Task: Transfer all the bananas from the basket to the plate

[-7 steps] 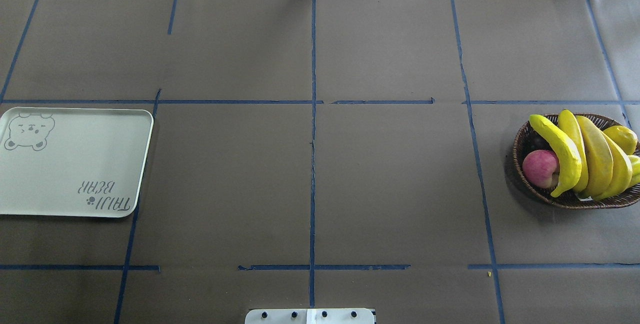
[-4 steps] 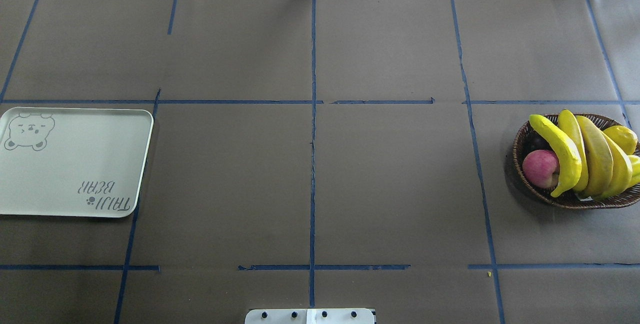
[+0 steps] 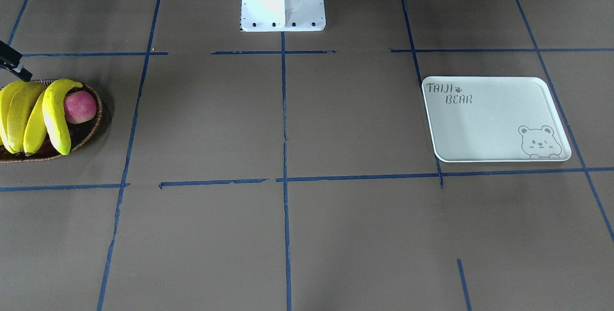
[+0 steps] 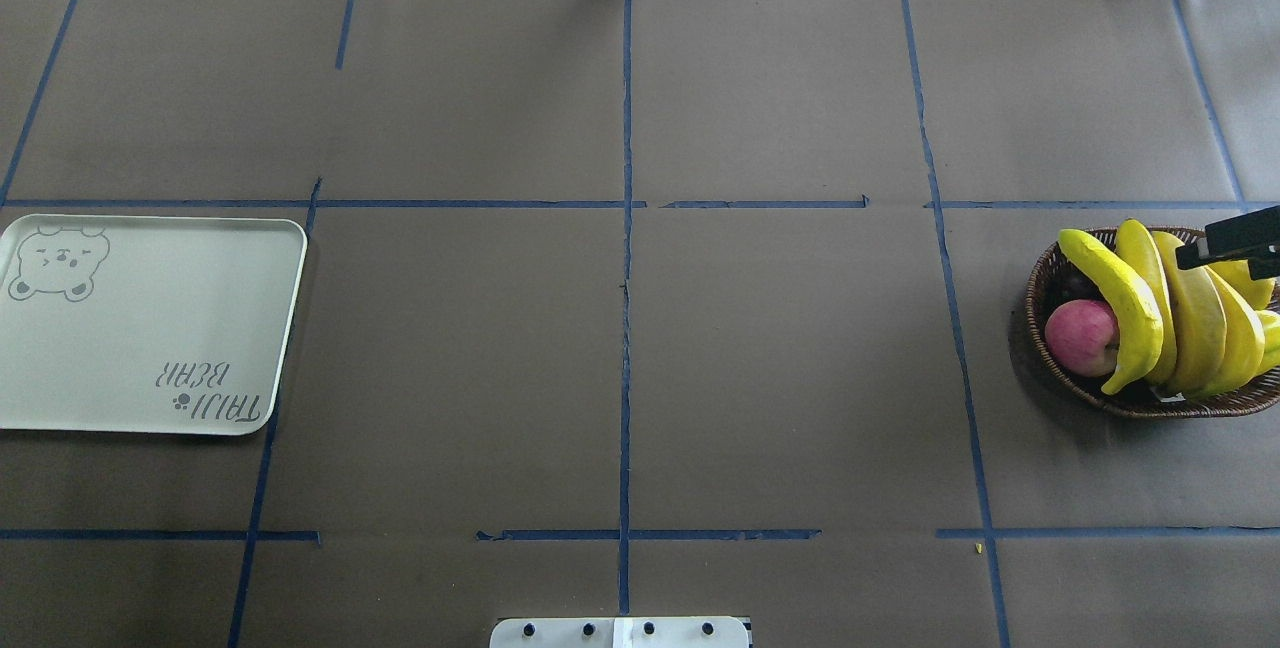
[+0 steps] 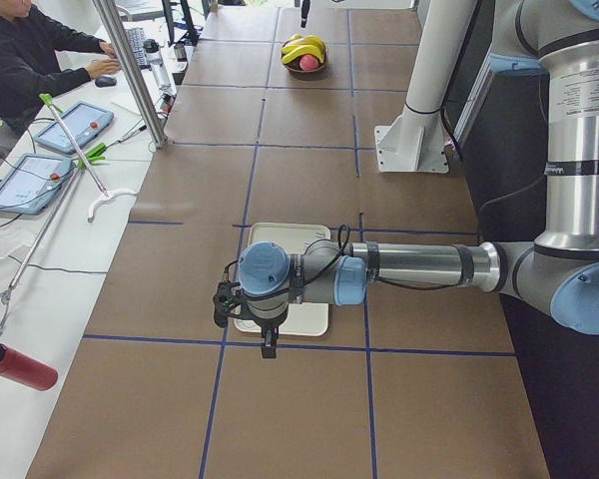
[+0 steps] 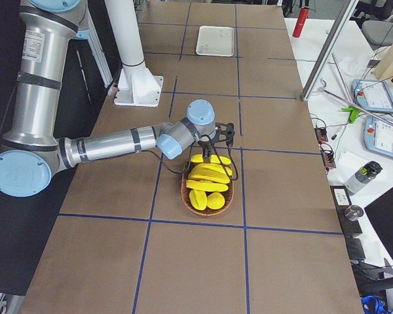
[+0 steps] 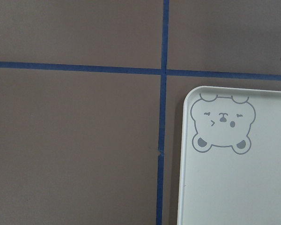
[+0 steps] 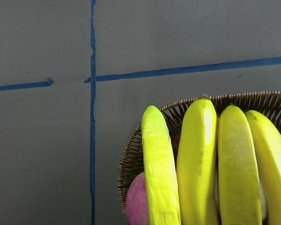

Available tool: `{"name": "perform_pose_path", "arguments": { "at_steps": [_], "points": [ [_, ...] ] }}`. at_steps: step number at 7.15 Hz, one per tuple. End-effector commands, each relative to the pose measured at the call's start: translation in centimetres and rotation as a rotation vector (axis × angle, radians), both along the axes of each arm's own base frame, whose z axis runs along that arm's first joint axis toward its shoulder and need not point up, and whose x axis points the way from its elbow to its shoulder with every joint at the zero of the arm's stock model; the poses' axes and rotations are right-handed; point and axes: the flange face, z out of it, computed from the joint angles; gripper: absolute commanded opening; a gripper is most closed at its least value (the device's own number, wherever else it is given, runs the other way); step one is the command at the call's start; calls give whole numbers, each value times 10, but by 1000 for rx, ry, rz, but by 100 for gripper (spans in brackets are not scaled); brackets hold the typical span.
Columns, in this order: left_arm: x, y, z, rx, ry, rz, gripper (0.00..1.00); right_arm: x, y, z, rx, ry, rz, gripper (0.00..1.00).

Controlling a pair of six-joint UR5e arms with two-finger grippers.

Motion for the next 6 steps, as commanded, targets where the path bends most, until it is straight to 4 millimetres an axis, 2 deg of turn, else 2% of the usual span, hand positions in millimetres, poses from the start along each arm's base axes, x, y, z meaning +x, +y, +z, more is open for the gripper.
{"name": "perform_pose_path", "arguments": {
  "at_steps": [1,2,3,5,6],
  "points": [
    [1,-2,1,-2,3,1,100,-26,5,2,13,29,-24,100],
    [0,-1,5,-6,1,2,100,-40,10,3,7,32,-49,100],
    [0,0,6,-5,1,4,100,-43,11,4,-3,38,-45,99],
    [0,0,5,1,1,4,100,-62,21,25,-22,84,-79,99],
    [0,1,5,0,1,3,100,-65,21,38,-44,97,-85,98]
  ]
}}
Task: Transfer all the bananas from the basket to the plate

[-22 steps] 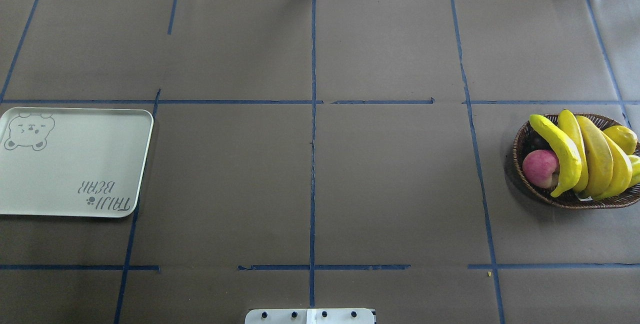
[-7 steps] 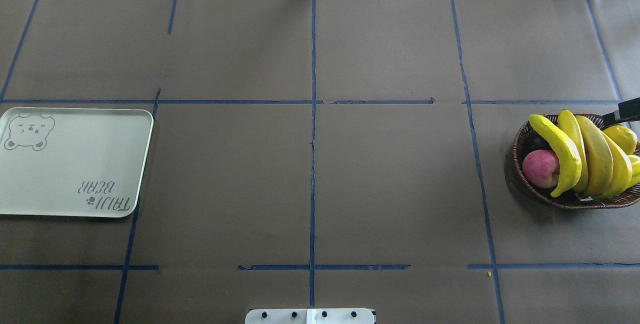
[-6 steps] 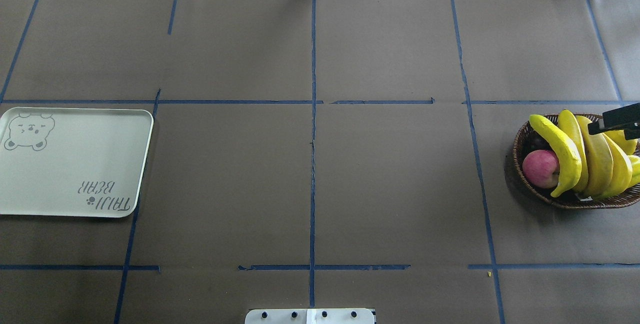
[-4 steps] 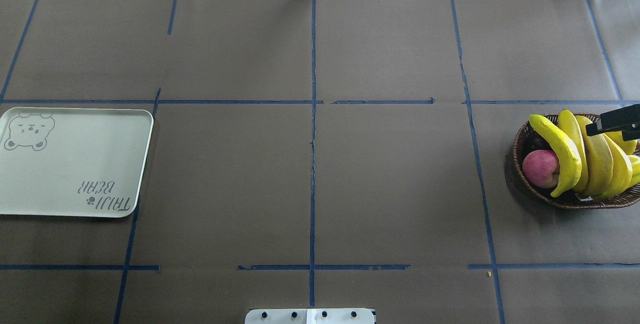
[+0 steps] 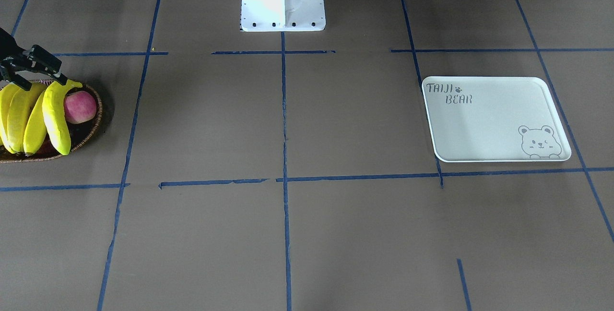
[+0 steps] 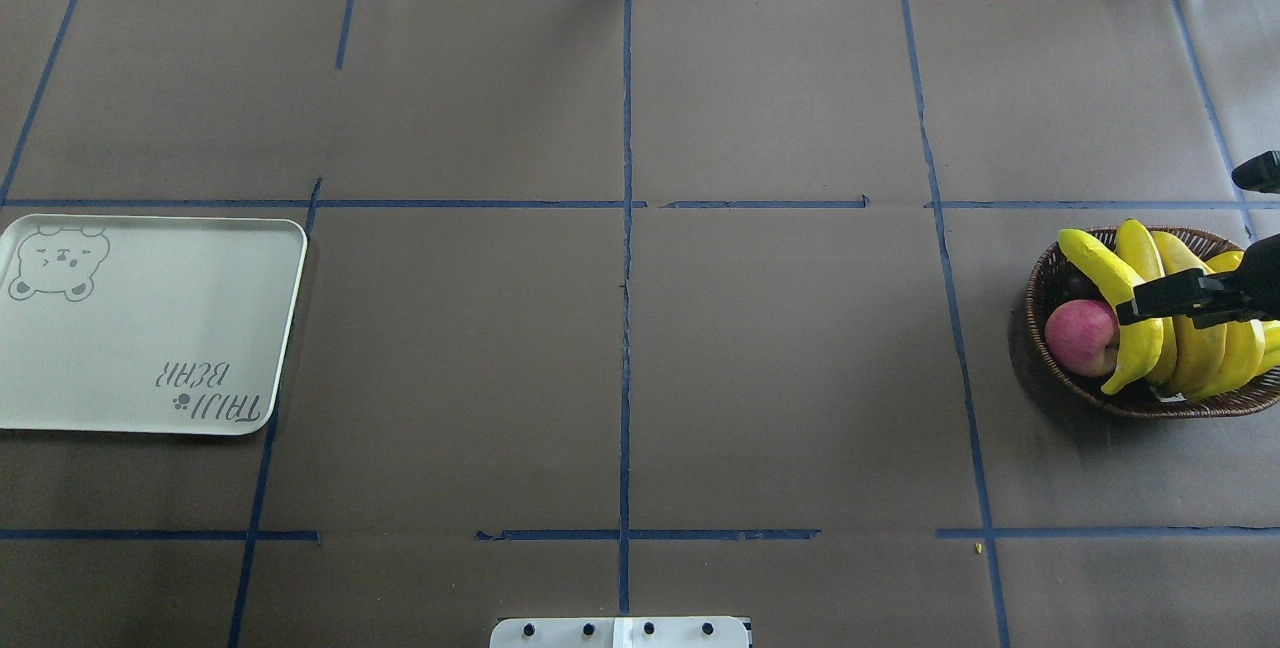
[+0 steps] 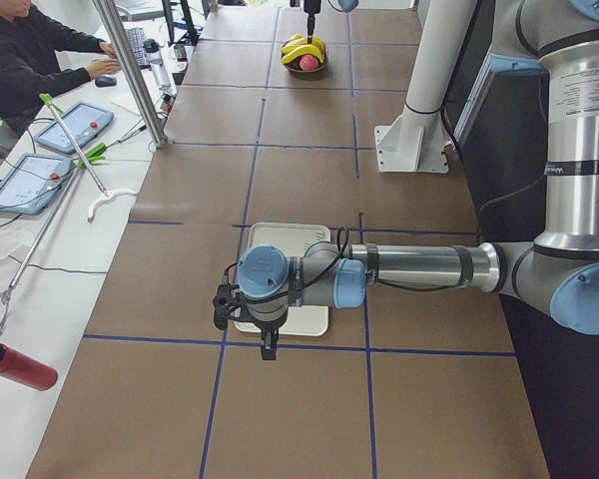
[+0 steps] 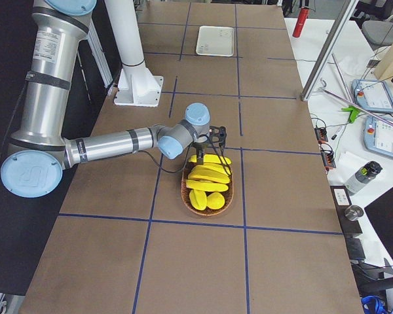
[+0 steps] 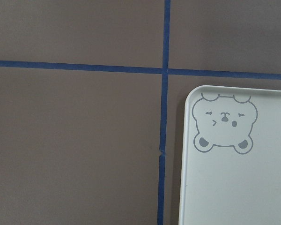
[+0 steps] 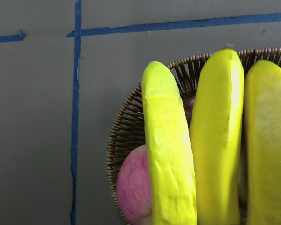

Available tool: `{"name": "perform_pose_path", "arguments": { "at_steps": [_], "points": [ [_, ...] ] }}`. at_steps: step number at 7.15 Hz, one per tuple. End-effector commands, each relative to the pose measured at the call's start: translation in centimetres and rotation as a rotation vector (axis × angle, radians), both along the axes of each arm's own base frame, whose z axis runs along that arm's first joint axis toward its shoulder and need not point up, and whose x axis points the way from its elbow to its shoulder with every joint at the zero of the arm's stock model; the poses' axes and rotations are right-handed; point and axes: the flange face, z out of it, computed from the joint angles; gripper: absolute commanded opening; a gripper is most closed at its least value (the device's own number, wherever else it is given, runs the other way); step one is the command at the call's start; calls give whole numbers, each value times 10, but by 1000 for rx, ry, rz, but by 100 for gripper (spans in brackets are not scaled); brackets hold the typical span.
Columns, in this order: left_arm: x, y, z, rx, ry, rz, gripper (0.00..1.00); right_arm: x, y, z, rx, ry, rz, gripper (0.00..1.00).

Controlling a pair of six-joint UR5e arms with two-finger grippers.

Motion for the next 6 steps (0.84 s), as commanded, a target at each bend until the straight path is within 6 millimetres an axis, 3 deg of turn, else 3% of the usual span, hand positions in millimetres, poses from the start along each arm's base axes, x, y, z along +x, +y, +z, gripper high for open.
{"name": "perform_pose_path", "arguments": {
  "at_steps": [1,2,3,5,6],
  "points": [
    [0,0,1,2,0,1,100,-10,3,14,-21,20,-21,98],
    [0,0,1,1,1,1,100,-10,3,15,-22,20,-21,86],
    [0,0,1,1,1,1,100,-11,3,15,-22,20,-21,55],
    [0,0,2,-2,0,0,100,-10,3,14,-17,19,-22,4],
    [0,-1,1,0,2,-1,100,-9,4,11,-15,11,-26,1]
  ]
}}
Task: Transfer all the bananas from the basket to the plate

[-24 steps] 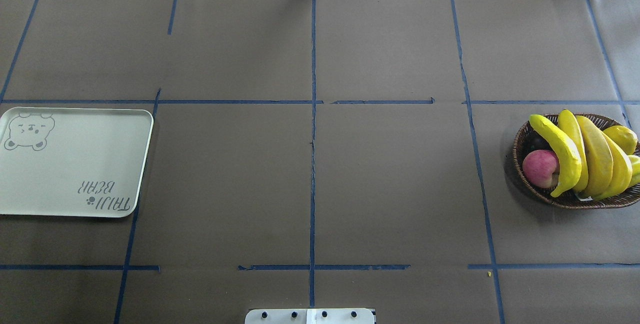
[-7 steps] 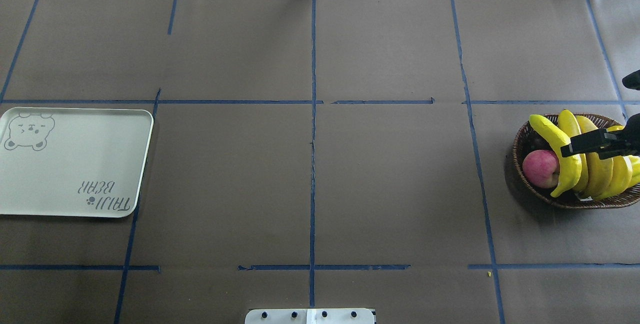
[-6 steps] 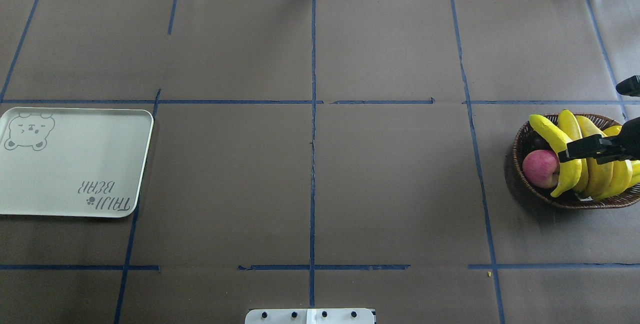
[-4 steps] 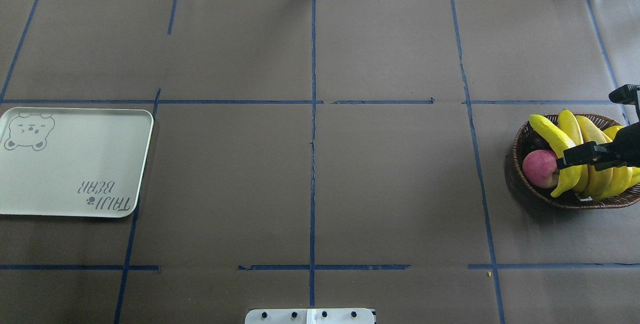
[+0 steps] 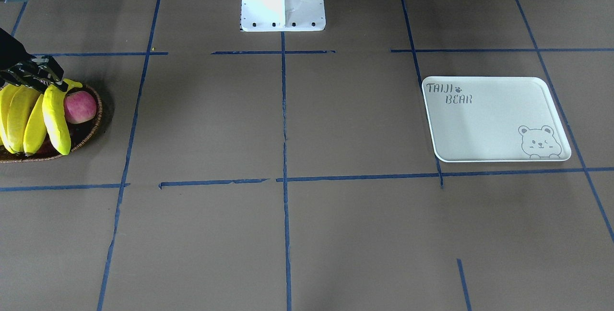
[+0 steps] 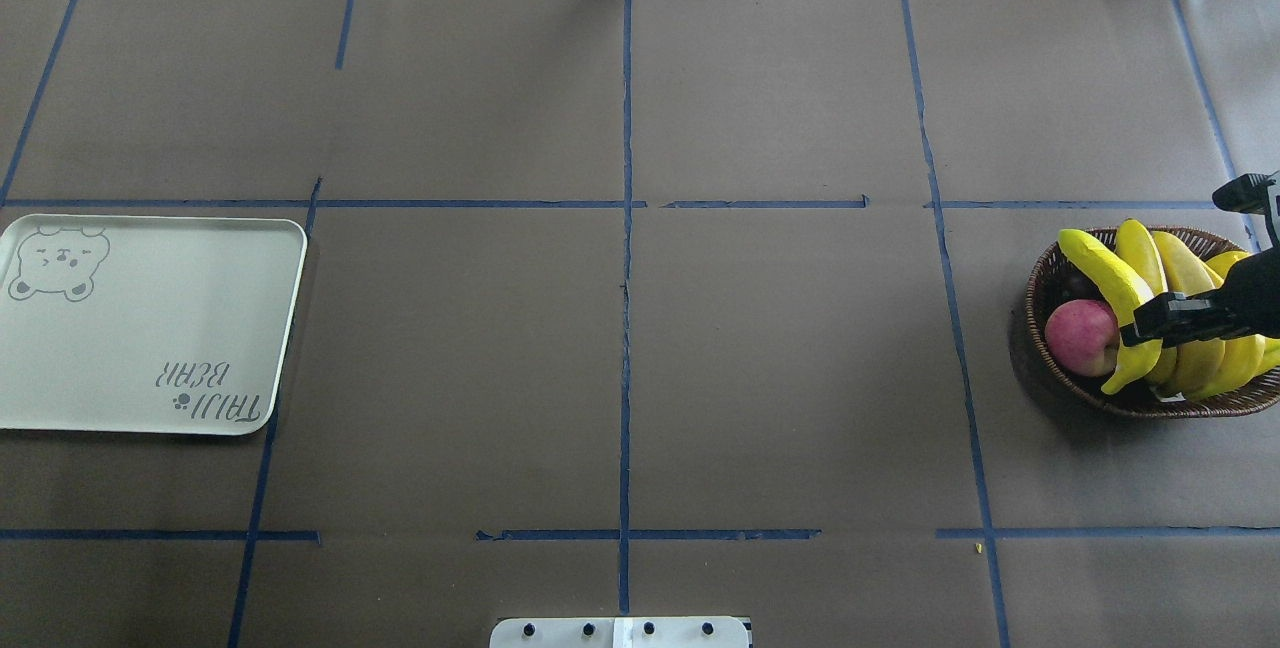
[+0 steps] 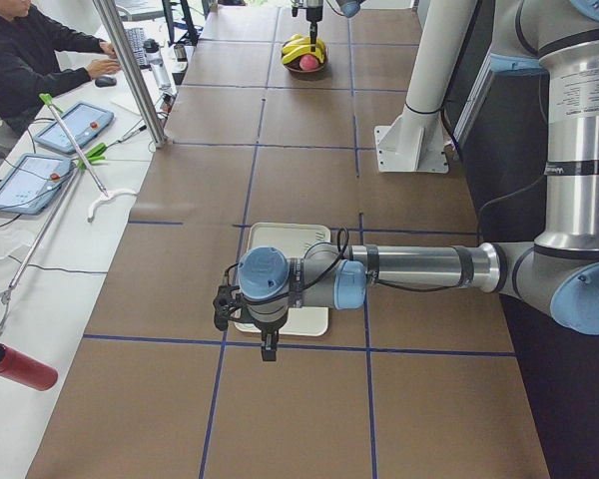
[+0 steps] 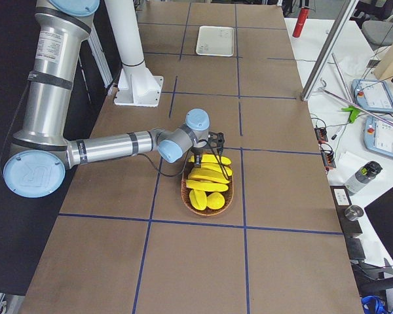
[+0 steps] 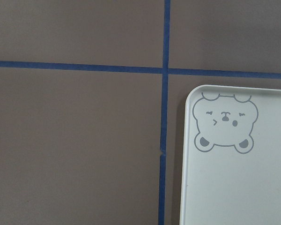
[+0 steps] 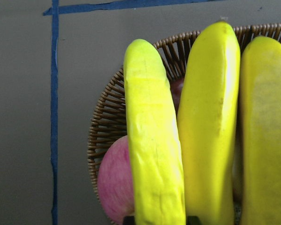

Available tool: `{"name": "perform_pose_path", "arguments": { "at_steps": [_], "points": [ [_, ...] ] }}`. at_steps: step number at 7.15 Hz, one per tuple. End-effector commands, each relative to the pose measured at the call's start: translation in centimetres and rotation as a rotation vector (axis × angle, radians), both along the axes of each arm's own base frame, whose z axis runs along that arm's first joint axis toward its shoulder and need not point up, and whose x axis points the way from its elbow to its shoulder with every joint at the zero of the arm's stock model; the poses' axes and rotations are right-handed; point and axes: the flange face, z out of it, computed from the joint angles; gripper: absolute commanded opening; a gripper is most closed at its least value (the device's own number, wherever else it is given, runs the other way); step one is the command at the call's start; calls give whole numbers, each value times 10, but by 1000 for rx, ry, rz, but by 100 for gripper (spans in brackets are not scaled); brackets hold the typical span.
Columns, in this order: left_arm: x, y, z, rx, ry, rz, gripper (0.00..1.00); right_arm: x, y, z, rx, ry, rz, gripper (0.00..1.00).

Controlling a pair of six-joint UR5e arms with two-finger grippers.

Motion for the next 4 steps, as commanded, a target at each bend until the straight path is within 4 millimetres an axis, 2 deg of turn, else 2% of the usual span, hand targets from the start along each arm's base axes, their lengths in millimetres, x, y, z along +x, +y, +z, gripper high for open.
{"name": "perform_pose_path", "arguments": {
  "at_steps": [1,2,3,4],
  "points": [
    [0,0,-2,1,1,-2,100,10,0,-12,15,-23,10,0],
    [0,-2,-5,7,-1,-2,100,30,-4,-30,40,-50,47,0],
    [0,-3,-8,13,-1,-3,100,50,3,-58,81,-80,73,0],
    [0,-4,-18,34,-2,-4,100,67,2,-88,107,-146,81,0]
  ]
}}
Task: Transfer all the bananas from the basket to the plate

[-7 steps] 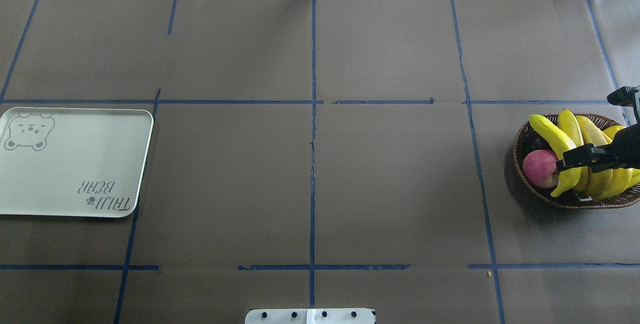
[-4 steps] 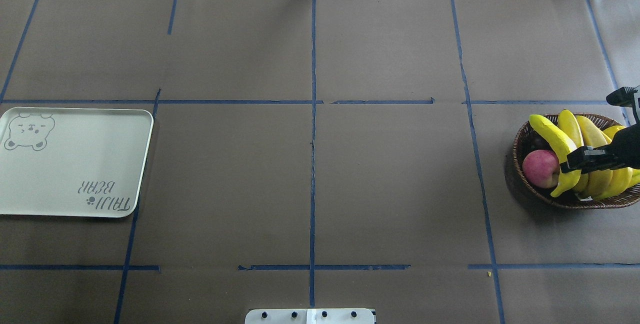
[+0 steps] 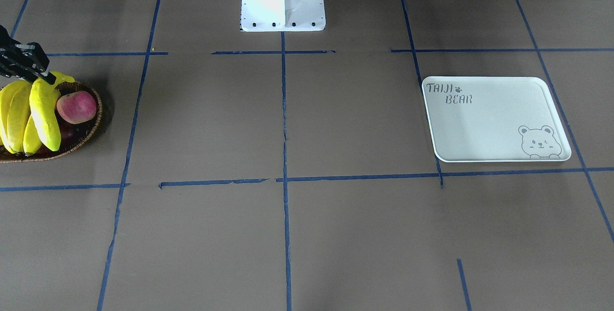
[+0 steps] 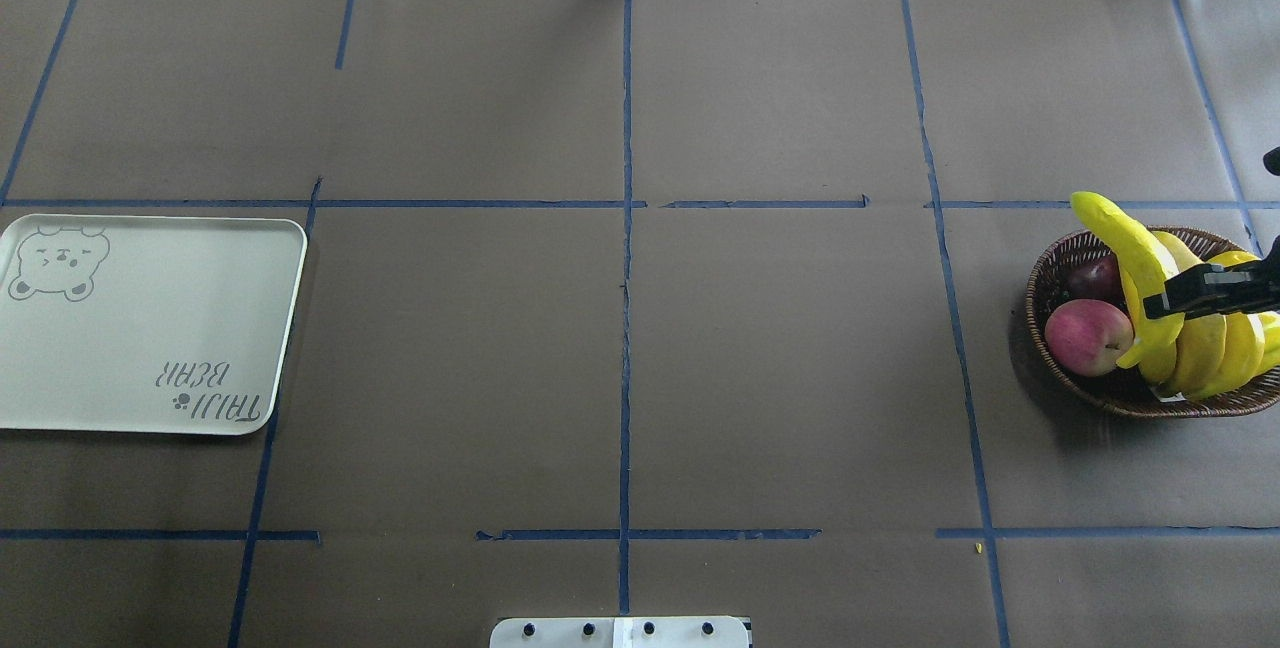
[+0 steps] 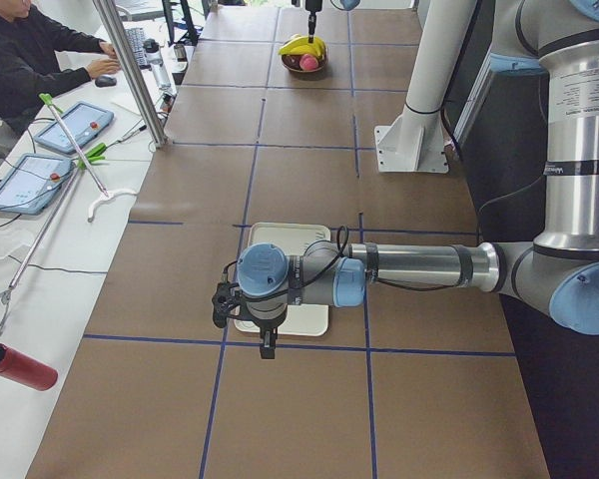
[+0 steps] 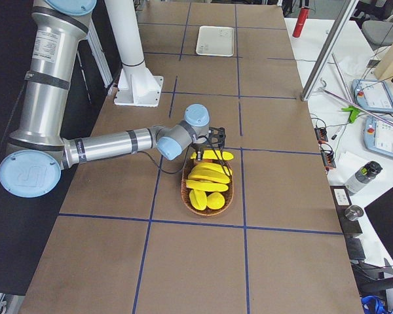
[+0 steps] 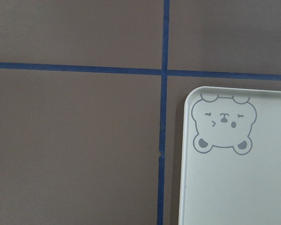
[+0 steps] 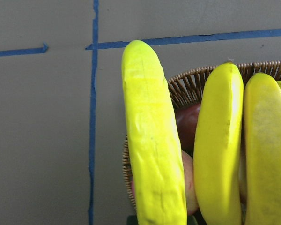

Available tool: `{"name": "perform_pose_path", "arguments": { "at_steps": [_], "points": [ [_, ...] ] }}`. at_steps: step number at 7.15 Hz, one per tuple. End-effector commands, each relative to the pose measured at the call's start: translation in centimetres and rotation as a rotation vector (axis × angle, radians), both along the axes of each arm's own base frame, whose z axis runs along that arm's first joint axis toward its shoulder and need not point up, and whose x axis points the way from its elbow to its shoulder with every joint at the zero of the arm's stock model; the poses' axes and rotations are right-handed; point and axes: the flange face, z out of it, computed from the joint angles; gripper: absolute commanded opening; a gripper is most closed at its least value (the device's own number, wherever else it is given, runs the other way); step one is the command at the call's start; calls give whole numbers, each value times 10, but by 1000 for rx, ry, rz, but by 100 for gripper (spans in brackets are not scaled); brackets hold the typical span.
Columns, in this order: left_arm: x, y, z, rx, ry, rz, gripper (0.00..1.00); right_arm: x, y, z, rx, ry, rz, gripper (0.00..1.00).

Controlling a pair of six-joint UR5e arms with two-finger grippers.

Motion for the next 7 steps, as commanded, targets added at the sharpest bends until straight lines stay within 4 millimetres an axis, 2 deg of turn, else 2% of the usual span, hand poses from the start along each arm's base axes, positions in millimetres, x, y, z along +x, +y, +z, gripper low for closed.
{"name": "perform_pose_path", "arguments": {
  "at_steps": [1,2,3,4,5,6,7],
  "points": [
    [0,-7,-24,49,-4,-1,100,13,-12,-61,58,-119,-10,0],
    [1,-28,-48,52,2,-40,100,-7,-39,-91,43,-163,12,0],
    [30,-55,-85,34,20,-70,99,-51,-56,-126,-13,-211,8,1],
    [80,-79,-125,-29,77,-91,99,-93,-65,-159,-25,-236,14,1],
    [124,-80,-152,-42,113,-104,99,-136,-67,-189,-29,-255,17,1],
    [171,-90,-199,-61,186,-150,99,-175,-60,-218,-28,-279,18,1],
    [226,-98,-253,-109,271,-174,99,-201,-51,-244,-35,-310,14,1]
  ]
}}
